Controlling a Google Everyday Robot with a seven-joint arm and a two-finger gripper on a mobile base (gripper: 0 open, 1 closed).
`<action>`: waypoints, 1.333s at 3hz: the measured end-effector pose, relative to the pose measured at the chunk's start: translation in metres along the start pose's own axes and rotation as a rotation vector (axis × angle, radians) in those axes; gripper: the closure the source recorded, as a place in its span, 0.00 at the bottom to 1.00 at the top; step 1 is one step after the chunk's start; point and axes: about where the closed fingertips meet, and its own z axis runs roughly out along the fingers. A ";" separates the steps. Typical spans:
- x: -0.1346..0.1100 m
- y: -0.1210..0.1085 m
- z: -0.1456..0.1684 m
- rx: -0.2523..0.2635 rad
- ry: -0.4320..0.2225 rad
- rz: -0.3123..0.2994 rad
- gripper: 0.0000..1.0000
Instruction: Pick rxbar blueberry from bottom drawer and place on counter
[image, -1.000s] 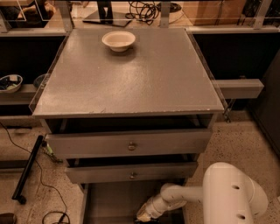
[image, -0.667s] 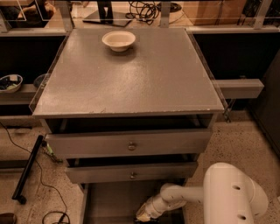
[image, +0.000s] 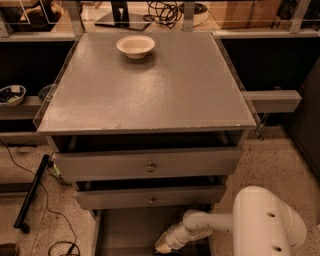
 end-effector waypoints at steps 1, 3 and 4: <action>0.000 0.000 0.000 0.000 0.000 0.000 0.58; 0.000 0.000 0.000 0.000 0.000 0.000 0.12; 0.000 0.000 0.000 0.000 0.000 0.000 0.00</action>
Offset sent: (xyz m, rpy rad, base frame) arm 0.0000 0.0000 0.0000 0.0000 0.0000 0.0000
